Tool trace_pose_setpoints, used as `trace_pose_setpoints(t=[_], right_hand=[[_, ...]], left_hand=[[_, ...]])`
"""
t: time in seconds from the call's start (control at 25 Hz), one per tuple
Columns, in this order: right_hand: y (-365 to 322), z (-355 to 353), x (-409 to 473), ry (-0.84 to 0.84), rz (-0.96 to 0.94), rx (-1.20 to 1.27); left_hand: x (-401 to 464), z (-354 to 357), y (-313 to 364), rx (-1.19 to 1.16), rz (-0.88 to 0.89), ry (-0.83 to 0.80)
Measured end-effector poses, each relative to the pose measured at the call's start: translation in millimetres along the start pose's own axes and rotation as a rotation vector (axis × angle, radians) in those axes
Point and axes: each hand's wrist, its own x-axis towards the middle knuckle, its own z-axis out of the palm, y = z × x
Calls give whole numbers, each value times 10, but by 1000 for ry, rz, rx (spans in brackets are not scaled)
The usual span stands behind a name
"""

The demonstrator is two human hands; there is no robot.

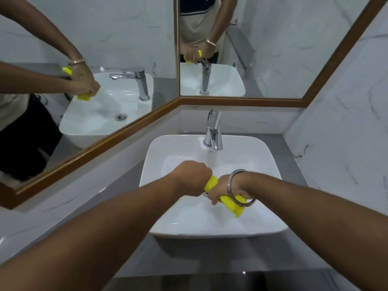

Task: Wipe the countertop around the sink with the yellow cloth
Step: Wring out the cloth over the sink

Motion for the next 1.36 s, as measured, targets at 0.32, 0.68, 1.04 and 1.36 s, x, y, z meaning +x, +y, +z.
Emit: trace_pose_setpoints(t=[0.32, 0.68, 1.04, 1.36], right_hand=[[166, -136, 382, 541, -322, -705], [390, -258, 792, 863, -833, -1078], [542, -259, 813, 821, -736, -910], [777, -320, 255, 438, -565, -489]], left_hand=[[148, 135, -13, -1133, -143, -469], [112, 553, 427, -2244, -215, -719], [257, 420, 384, -1692, -387, -442], [106, 24, 75, -811, -63, -116]])
